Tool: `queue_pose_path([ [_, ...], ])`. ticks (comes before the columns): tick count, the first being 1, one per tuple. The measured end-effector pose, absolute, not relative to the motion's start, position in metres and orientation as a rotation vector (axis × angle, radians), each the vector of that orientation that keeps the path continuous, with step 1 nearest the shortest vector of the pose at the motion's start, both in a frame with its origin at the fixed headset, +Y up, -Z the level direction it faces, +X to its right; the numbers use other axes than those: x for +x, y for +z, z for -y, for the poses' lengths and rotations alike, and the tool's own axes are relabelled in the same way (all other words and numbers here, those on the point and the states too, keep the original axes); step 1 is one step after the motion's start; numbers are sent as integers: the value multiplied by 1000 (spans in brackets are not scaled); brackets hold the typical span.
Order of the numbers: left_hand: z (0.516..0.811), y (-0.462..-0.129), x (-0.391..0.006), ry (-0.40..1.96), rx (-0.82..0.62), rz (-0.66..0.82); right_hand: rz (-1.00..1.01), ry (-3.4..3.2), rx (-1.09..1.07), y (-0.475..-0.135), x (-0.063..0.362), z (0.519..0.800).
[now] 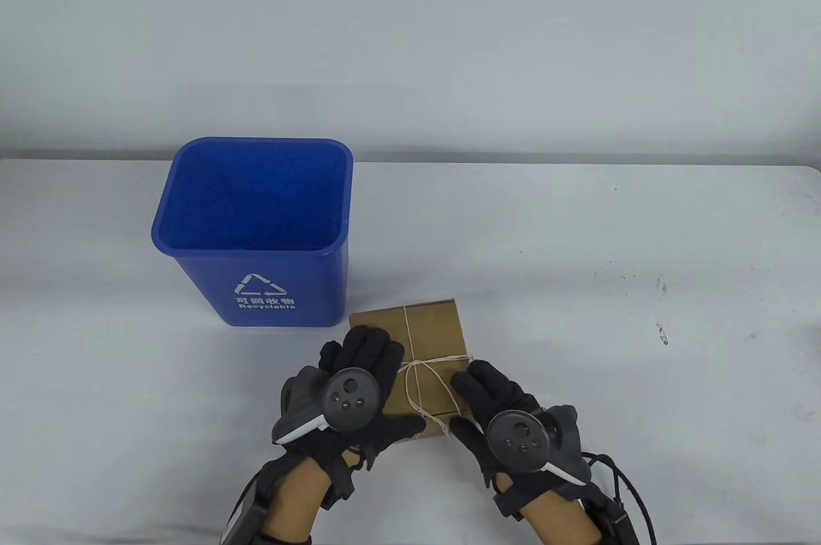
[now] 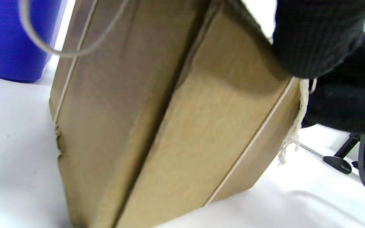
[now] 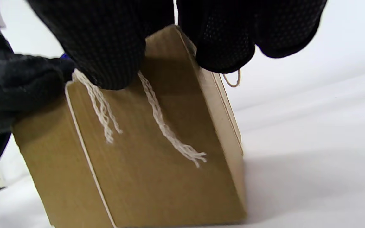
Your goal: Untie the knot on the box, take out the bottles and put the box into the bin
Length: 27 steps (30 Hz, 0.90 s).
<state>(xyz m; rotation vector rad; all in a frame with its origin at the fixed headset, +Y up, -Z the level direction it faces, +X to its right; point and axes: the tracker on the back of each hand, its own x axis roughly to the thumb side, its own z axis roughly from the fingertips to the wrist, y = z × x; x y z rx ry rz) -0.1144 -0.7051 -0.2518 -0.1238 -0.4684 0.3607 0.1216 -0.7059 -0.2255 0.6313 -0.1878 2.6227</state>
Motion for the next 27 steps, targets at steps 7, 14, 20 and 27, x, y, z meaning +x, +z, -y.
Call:
queue_pose_path([
  [7, 709, -251, -119, 392, -117, 475, 248, 2488, 570, -229, 131, 703],
  [14, 709, -252, -121, 408, -122, 479, 192, 2342, 429, -242, 154, 709],
  [20, 710, -251, -122, 414, -124, 480, 165, 2359, 345, -252, 168, 714],
  [27, 710, -251, -123, 418, -125, 478, 152, 2489, 314, -259, 171, 720],
])
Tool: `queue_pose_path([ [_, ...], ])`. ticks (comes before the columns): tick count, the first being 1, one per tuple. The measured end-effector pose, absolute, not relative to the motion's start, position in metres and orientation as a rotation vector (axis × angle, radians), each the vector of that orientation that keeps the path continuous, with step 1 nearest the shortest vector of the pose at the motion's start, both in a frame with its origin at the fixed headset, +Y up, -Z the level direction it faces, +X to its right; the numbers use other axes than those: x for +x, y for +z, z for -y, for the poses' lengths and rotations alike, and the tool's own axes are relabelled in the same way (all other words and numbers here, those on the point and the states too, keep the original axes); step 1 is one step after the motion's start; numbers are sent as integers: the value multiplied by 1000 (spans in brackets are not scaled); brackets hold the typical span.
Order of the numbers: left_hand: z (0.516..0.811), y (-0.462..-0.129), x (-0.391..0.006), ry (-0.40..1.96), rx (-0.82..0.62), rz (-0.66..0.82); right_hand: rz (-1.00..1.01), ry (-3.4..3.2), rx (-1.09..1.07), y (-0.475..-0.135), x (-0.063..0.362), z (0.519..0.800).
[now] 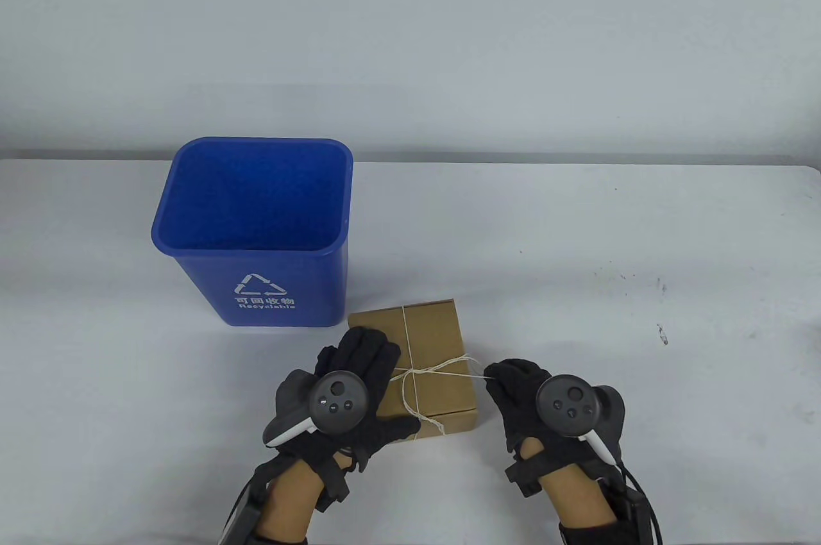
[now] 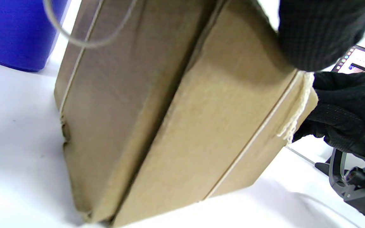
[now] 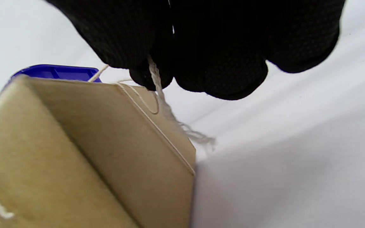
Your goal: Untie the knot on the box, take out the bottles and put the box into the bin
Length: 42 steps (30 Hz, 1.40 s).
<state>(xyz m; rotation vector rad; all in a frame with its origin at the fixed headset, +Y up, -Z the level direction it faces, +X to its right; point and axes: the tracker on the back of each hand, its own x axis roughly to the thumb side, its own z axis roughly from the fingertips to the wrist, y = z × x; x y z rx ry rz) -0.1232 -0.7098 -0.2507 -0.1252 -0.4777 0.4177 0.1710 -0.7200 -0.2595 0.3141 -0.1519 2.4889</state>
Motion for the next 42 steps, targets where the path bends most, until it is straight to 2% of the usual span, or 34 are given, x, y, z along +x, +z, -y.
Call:
queue_pose_path([
  [10, 710, -251, -124, 423, -126, 476, 98, 2604, 150, -271, 192, 730],
  [21, 711, -250, -125, 426, -128, 476, -23, 2726, 49, -276, 196, 738],
  [35, 712, -250, -127, 427, -127, 475, -105, 2812, -223, -284, 221, 749],
  [42, 712, -250, -128, 431, -126, 474, -141, 2797, -262, -287, 236, 749],
])
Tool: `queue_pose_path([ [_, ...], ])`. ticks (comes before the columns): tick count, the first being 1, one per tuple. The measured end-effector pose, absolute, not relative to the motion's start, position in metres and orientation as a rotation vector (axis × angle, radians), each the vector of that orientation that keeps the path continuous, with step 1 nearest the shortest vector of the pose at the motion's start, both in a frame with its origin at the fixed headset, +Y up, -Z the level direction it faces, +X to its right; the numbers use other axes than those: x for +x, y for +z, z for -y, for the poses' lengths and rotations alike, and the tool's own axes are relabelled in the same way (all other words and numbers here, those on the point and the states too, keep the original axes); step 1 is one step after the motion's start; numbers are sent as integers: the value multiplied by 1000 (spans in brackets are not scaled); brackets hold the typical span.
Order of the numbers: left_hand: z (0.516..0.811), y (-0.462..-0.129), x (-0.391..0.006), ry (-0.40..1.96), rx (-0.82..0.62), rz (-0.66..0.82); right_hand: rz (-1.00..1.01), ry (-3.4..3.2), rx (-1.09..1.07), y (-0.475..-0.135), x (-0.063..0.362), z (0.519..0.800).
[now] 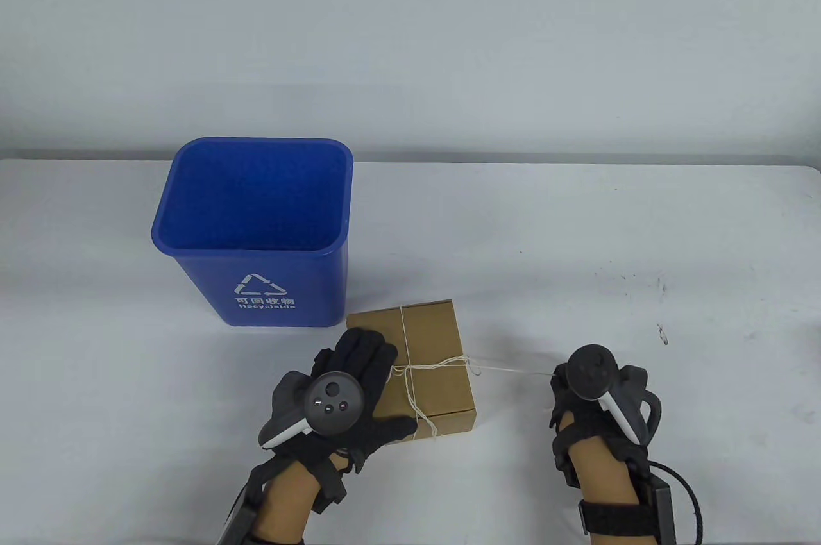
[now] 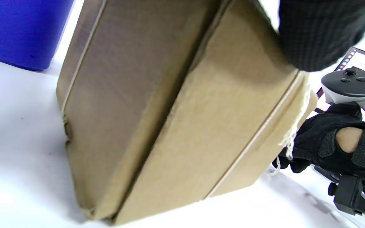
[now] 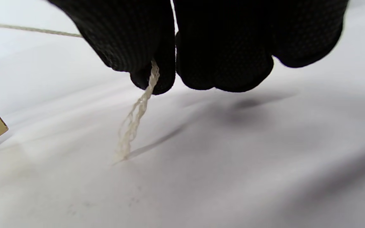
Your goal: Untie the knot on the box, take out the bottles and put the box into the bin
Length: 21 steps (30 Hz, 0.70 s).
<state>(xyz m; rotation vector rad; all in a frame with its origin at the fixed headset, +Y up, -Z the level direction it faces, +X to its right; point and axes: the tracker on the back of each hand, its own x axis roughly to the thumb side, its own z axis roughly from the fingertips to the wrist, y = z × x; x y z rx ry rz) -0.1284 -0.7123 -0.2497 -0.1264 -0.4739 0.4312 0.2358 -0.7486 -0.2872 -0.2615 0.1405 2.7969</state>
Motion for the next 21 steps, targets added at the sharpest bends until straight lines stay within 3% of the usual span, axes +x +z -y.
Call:
queue_pose_path([
  [7, 713, -250, -130, 439, -129, 480, -228, 2710, -114, -286, 229, 746],
  [12, 713, -250, -130, 443, -136, 483, -172, 2665, 53, -280, 216, 735],
  [21, 713, -250, -130, 443, -138, 485, -217, 2581, 329, -282, 166, 742],
])
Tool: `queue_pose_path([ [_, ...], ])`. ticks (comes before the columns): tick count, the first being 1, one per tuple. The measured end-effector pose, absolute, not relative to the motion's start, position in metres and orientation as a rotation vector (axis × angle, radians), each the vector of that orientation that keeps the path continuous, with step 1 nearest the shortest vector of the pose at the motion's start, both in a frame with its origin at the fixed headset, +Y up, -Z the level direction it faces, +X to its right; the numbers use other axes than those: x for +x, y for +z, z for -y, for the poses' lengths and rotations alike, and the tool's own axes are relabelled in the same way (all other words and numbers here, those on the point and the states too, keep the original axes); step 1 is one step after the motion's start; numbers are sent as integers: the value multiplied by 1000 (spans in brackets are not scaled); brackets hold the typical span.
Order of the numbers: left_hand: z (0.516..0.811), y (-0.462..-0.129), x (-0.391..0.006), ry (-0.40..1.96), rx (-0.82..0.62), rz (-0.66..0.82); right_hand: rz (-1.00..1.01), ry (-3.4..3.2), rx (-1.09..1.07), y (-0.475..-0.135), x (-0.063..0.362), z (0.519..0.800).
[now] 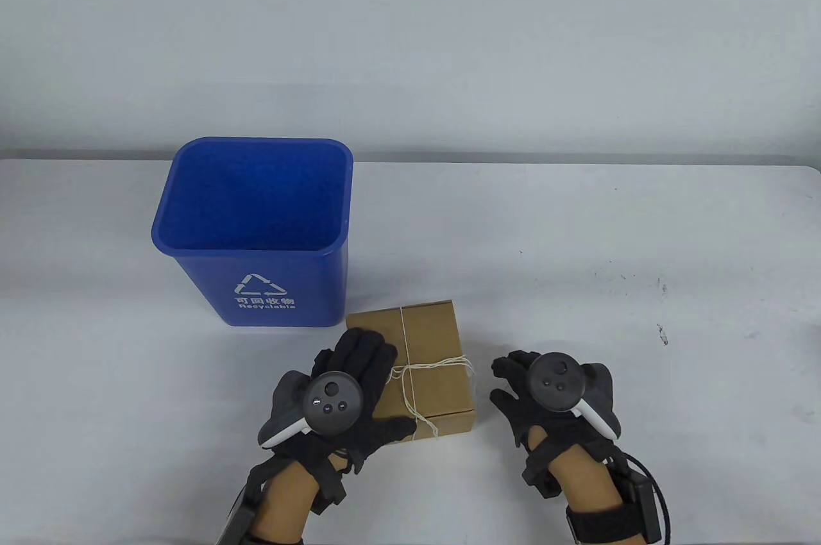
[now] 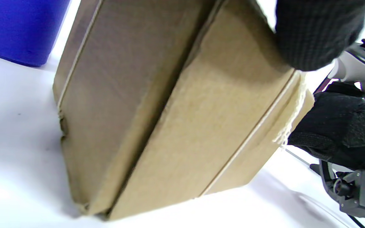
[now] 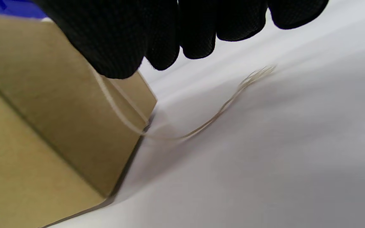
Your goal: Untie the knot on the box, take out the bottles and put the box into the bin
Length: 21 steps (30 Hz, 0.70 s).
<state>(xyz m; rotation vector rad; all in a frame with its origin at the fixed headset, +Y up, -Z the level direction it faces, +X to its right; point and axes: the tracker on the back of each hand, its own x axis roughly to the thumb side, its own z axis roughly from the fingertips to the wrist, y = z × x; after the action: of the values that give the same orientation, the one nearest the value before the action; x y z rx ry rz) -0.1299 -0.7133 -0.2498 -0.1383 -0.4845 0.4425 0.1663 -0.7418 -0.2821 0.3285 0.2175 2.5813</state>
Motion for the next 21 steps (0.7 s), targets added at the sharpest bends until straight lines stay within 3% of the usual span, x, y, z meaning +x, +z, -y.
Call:
queue_pose_path([
  [21, 714, -251, -129, 459, -139, 501, -97, 2523, 271, -283, 160, 742],
])
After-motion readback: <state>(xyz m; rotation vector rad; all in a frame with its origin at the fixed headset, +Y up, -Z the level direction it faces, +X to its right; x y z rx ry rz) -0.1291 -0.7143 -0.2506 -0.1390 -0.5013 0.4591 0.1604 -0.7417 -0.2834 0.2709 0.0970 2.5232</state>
